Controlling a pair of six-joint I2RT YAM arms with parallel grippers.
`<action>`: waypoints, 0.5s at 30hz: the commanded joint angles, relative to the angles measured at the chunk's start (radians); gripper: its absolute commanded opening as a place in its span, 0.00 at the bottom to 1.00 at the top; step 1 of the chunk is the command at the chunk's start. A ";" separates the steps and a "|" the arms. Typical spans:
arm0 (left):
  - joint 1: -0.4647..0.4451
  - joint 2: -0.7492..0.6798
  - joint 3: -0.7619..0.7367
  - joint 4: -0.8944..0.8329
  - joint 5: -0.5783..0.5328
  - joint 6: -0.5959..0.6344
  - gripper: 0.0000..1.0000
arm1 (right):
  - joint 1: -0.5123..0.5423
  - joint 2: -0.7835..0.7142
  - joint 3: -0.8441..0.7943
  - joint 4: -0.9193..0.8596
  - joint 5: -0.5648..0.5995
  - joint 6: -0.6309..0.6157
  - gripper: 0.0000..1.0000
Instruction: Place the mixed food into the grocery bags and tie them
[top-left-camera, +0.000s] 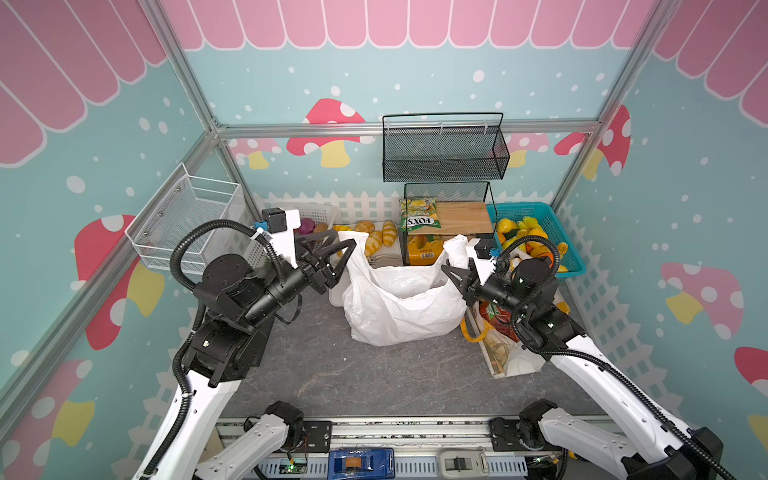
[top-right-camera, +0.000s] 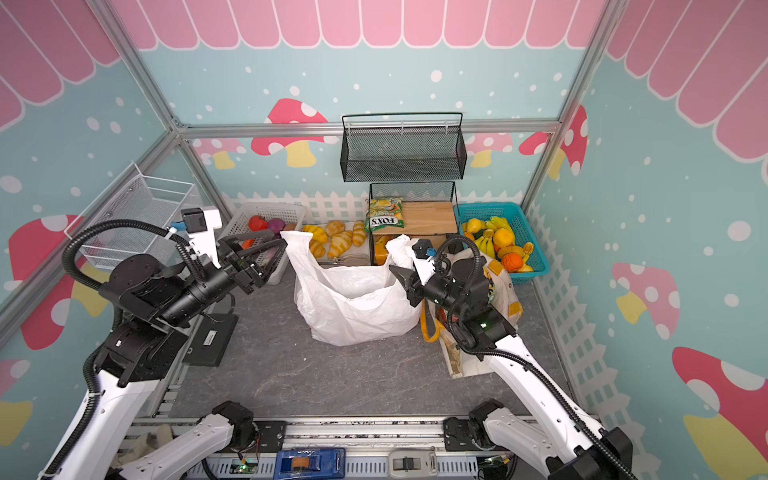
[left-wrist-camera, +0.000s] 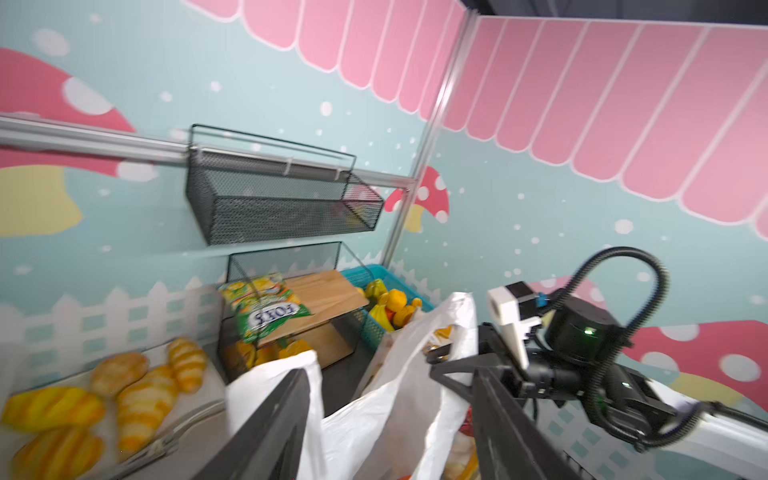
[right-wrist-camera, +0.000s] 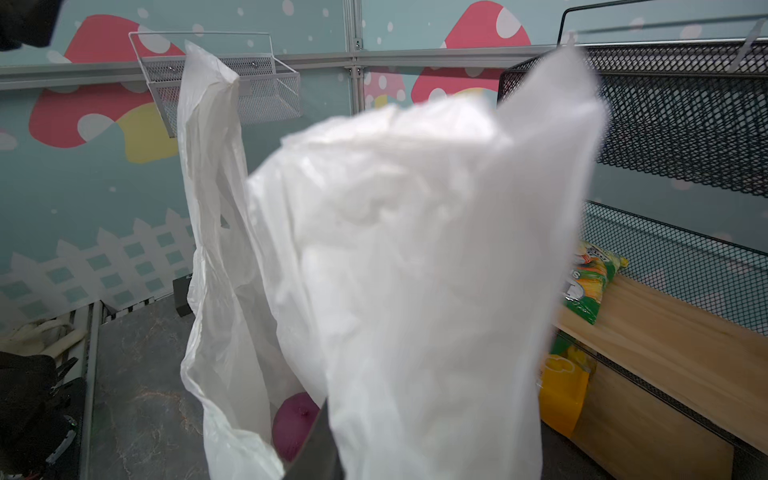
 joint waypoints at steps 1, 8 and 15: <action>-0.133 0.100 0.034 -0.005 -0.037 0.142 0.64 | -0.006 0.003 -0.005 0.049 -0.034 0.013 0.20; -0.291 0.387 0.246 -0.069 0.005 0.231 0.69 | -0.013 -0.003 -0.024 0.067 -0.045 0.025 0.19; -0.298 0.581 0.412 -0.149 0.059 0.273 0.75 | -0.014 -0.019 -0.031 0.068 -0.046 0.030 0.17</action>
